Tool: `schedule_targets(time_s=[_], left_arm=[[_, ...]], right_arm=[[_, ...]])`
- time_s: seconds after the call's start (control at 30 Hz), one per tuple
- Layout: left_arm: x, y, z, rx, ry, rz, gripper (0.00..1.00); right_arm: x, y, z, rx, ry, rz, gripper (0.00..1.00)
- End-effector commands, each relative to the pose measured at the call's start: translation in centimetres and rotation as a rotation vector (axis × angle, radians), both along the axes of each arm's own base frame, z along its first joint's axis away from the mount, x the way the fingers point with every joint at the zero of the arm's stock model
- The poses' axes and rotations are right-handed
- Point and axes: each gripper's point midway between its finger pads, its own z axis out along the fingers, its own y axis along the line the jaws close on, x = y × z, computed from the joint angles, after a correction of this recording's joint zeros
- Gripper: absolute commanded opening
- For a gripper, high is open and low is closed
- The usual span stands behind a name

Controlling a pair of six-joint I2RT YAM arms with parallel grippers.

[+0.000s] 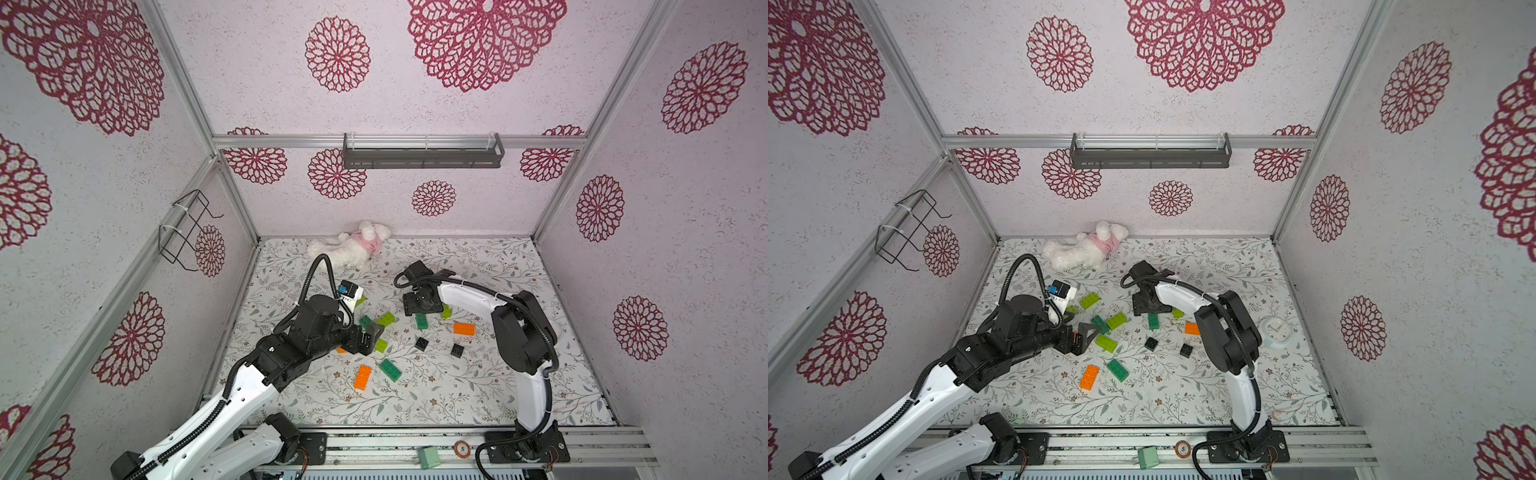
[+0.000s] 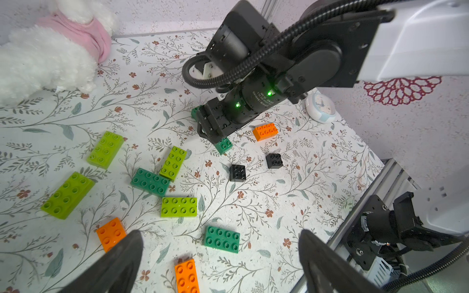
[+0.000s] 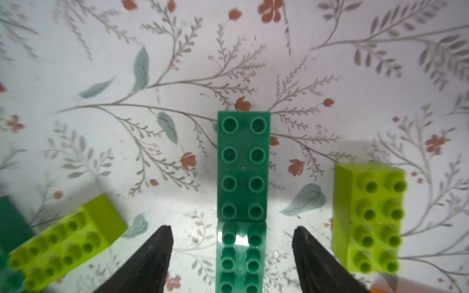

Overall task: Assemble a small pinwheel with lego
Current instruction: Assemble the lego brick at the center of the board, then pick up the lego brick from the center of the board.

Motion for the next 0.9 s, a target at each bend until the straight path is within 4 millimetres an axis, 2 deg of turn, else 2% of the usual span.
schedule_targets(time_s=[0.0,0.1,0.23,0.37,0.53,0.73,0.87], left_arm=[[-0.5,0.1,1.0,-0.015,-0.046,-0.02,0.97],[-1.0,-0.3,1.6,-0.049,-0.067,-0.05,0.97],[-1.1,-0.9,2.5,-0.093,-0.093,-0.077,0.97],[-0.2,-2.0,2.8,-0.148,-0.052,-0.086,0.97],[1.1,-3.6,3.6,-0.241,0.021,-0.124,0.97],[1.9,-4.4,5.7,-0.252,0.003,-0.164,0.97],[2.3,-4.3,5.1,-0.208,-0.003,-0.17,0.97]], right_arm=[[1.1,-3.5,4.7,0.031,-0.077,-0.025,0.78],[1.7,-6.4,3.8,-0.009,-0.081,-0.056,0.77],[2.4,-8.0,1.5,-0.04,-0.046,-0.061,0.75],[2.5,-8.2,-0.6,-0.048,-0.015,-0.056,0.75],[2.1,-8.4,-2.0,-0.059,0.007,-0.047,0.65],[1.7,-8.8,-2.4,-0.071,0.006,-0.045,0.54],[1.8,-8.8,-2.4,-0.068,-0.001,-0.047,0.51]])
